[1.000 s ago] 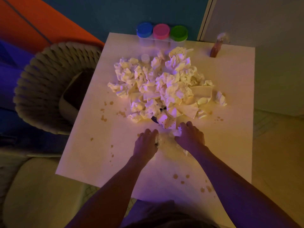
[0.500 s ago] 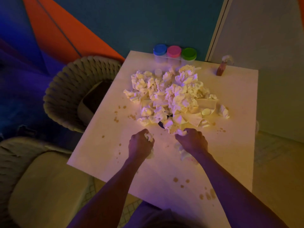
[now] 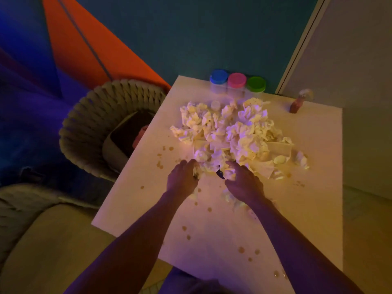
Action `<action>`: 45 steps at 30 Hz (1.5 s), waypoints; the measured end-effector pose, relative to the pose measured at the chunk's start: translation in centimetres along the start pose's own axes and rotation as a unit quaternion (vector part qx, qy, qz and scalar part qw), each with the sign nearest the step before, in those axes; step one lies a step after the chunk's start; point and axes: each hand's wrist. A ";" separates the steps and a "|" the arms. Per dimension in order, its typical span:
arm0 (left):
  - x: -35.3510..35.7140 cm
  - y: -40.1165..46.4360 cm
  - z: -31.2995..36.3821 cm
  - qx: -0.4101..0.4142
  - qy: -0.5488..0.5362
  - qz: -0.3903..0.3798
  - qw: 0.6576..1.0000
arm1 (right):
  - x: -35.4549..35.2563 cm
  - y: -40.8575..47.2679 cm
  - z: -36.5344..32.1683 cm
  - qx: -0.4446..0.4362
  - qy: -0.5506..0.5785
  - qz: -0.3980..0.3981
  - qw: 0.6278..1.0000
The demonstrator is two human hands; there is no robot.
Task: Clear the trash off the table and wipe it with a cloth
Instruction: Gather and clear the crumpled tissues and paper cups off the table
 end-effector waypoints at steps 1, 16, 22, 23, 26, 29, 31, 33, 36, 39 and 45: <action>-0.1 0.4 0.1 0.012 0.003 -0.006 1.000 | -0.1 0.2 -0.2 -0.004 -0.006 0.001 1.000; 3.3 7.7 -4.4 0.173 0.069 -0.086 0.979 | 5.4 7.9 -5.0 0.043 -0.160 0.009 0.986; 3.4 8.0 -5.4 0.202 0.052 -0.051 0.977 | 7.7 8.7 -4.6 0.038 -0.203 0.029 0.978; 3.3 8.0 -5.5 0.205 0.052 -0.052 0.976 | 7.9 8.9 -4.5 0.044 -0.208 0.026 0.977; 2.8 8.0 -6.2 0.212 0.046 -0.061 0.974 | 8.6 9.3 -4.4 0.044 -0.221 0.028 0.974; 2.6 7.6 -7.0 0.215 0.043 -0.075 0.973 | 8.9 9.6 -4.2 0.035 -0.226 0.043 0.973; 2.4 7.2 -7.3 0.216 0.035 -0.063 0.974 | 8.7 9.8 -3.9 0.031 -0.215 0.054 0.975; 2.3 6.8 -7.6 0.204 0.018 -0.050 0.978 | 8.6 9.8 -3.9 0.028 -0.199 0.059 0.978; 2.3 6.2 -8.0 0.193 -0.004 -0.029 0.981 | 8.5 9.4 -3.8 0.026 -0.192 0.062 0.979; 2.3 5.6 -8.0 0.193 -0.011 -0.004 0.981 | 8.1 8.6 -3.9 0.033 -0.149 0.074 0.986; 1.8 4.7 -8.0 0.174 -0.066 -0.014 0.982 | 7.1 6.1 -3.9 0.056 0.083 0.152 0.983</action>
Point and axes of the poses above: each hand's wrist, its own y-axis towards the middle knuckle, its own x-axis out of the palm, z = x × y, and after that the axes turned 3 degrees about -z, right-handed
